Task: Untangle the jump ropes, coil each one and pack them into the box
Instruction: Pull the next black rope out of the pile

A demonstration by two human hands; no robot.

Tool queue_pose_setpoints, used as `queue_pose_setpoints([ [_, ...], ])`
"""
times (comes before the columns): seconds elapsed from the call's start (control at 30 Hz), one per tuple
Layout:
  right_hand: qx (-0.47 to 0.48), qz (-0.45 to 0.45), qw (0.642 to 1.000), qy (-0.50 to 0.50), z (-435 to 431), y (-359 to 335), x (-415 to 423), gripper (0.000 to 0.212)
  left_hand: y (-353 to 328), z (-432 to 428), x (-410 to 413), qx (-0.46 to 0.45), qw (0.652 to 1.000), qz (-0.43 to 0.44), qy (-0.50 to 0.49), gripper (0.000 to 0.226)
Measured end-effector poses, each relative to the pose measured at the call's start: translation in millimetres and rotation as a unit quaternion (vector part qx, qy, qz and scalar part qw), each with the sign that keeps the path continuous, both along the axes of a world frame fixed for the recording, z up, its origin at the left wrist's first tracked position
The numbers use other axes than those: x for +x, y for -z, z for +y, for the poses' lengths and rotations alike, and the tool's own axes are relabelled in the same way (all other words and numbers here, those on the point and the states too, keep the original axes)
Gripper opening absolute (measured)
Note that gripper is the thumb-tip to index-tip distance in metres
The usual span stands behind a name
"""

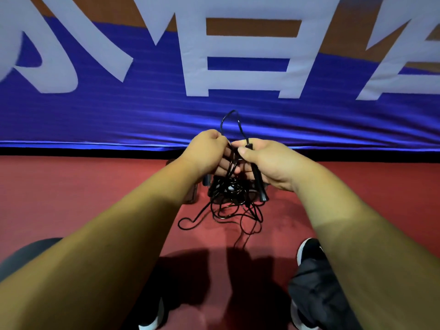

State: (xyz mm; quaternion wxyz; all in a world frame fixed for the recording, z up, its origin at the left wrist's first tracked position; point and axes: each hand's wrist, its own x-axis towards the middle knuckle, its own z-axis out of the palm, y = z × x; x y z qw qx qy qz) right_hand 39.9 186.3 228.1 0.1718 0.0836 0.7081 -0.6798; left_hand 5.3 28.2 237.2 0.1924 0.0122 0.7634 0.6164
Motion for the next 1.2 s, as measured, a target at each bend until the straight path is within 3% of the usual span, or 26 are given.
queue_pose_setpoints([
  [0.1,0.086,0.058,0.993,-0.051,4,2,2,0.037,-5,-1,1,0.039,0.999,-0.021,0.013,0.024],
  [0.33,0.261,0.107,0.957,-0.061,9,0,0,0.034,-10,2,-2,0.036,0.999,-0.013,-0.004,0.015],
  [0.5,0.305,0.139,0.942,-0.018,14,-2,1,0.040,-14,-7,-11,0.010,0.998,-0.012,-0.061,0.024],
  [0.7,0.396,0.069,0.906,-0.136,39,-5,6,0.039,-19,-23,-28,0.113,0.973,-0.062,-0.192,0.038],
  [0.8,0.432,0.027,0.887,-0.162,43,1,10,0.035,-20,-30,-32,0.098,0.975,-0.064,-0.191,0.043],
  [0.87,0.427,0.004,0.888,-0.170,43,3,13,0.032,-23,-27,-27,0.079,0.982,-0.051,-0.163,0.035],
  [1.07,0.325,-0.002,0.939,-0.113,36,7,10,0.024,-25,-15,-9,0.020,0.998,-0.053,0.005,0.021],
  [1.2,0.263,-0.009,0.963,-0.063,30,6,6,0.029,-27,-15,-7,0.045,0.996,-0.061,0.042,0.021],
])
